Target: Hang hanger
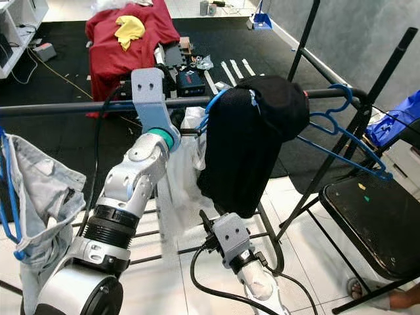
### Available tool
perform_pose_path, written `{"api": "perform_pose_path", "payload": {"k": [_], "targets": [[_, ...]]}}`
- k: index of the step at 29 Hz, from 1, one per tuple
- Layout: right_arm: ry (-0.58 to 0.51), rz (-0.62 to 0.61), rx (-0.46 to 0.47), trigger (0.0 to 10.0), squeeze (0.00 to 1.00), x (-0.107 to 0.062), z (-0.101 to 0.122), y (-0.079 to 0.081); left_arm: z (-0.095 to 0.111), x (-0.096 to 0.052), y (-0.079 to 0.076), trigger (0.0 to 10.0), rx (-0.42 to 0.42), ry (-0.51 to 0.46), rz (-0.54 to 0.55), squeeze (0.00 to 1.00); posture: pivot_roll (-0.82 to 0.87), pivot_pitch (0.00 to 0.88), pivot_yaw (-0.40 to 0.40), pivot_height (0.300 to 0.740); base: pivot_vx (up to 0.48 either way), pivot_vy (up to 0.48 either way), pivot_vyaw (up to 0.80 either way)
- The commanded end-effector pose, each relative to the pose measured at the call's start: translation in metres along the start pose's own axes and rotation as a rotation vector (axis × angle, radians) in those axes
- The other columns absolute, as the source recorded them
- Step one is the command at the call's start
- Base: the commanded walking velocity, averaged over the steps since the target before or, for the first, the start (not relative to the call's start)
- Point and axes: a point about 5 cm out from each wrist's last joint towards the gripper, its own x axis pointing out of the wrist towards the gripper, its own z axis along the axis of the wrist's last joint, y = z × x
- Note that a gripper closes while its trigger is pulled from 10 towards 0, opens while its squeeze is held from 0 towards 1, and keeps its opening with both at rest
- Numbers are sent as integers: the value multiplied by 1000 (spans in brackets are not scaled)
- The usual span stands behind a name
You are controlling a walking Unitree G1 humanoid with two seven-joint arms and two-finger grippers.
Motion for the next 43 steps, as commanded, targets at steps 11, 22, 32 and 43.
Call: {"api": "perform_pose_path", "payload": {"k": [11,22,32,43], "targets": [[11,3,6,10000,0,-4,-2,0,-17,-25,-11,10000,186,-48,-99,1000,-155,165,58,740,0,0,0],[14,10,5,10000,0,-5,-2,0,-35,-56,36,10000,407,43,-66,0,-150,171,54,740,0,0,0],[19,9,6,10000,0,-8,-3,0,-52,-113,81,10000,306,282,-211,0,-133,170,59,740,0,0,0],[17,24,7,10000,0,-5,-3,0,-50,-150,103,10000,136,279,-228,0,-126,165,50,740,0,0,0]]}}
